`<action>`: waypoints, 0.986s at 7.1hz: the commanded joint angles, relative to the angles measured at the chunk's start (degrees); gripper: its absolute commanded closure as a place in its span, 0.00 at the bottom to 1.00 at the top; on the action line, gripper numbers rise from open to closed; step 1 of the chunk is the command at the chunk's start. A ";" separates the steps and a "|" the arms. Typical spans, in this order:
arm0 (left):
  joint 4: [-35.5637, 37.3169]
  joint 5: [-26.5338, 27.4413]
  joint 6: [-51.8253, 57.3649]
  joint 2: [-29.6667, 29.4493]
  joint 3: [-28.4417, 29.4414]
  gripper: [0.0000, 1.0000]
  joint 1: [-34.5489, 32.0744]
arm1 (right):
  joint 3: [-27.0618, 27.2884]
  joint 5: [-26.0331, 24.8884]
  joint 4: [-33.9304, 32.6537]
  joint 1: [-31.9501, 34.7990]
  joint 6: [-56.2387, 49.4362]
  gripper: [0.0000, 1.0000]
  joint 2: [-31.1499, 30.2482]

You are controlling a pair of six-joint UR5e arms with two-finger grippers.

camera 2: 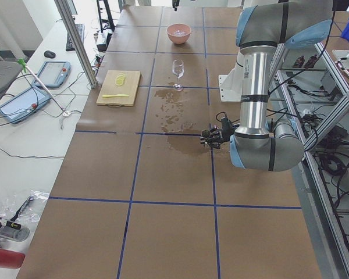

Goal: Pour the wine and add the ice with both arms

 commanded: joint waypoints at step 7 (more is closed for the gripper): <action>-0.10 0.26 0.91 -3.26 5.42 0.92 0.17 | 0.16 0.09 0.00 0.00 0.01 0.00 -0.10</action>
